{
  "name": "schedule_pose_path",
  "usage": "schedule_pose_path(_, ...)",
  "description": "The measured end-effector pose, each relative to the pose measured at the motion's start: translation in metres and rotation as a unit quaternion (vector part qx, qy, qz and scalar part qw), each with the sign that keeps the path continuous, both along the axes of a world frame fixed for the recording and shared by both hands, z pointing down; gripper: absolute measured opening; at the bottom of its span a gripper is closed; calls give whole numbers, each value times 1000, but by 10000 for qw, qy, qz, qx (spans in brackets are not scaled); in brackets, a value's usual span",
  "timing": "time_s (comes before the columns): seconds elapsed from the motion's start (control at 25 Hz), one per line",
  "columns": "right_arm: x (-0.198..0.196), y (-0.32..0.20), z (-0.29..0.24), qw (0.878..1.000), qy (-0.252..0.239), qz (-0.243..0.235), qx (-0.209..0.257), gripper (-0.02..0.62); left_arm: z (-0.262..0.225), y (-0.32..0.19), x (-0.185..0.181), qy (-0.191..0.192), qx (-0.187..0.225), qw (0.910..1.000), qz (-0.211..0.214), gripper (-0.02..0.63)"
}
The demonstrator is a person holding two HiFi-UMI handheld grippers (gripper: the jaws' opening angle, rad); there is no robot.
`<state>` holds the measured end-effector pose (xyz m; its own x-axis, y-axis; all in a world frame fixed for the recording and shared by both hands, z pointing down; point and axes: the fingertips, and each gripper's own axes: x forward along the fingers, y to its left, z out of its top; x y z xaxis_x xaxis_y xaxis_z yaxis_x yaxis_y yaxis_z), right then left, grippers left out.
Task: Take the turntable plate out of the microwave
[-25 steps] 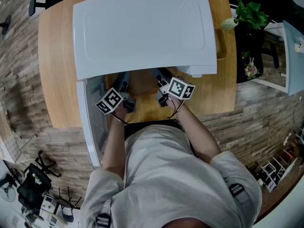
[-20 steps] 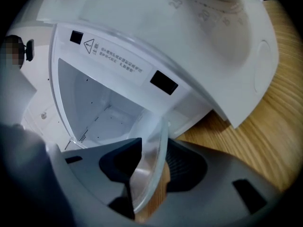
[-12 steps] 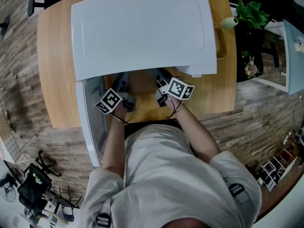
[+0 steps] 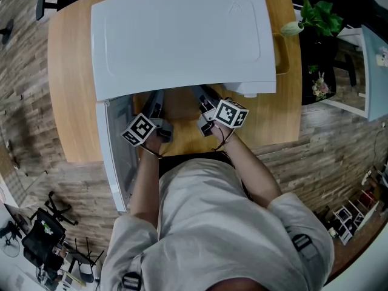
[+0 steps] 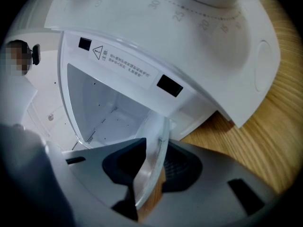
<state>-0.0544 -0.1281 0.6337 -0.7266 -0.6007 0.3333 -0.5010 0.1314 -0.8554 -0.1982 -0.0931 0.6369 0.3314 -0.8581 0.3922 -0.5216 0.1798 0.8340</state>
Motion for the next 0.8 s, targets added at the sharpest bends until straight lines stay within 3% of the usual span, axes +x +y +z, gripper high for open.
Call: schedule_pose_path(0.8, 8, 25, 2, 9998, -11, -216, 35, 101, -2, 33, 7, 24, 53, 10000, -77, 132)
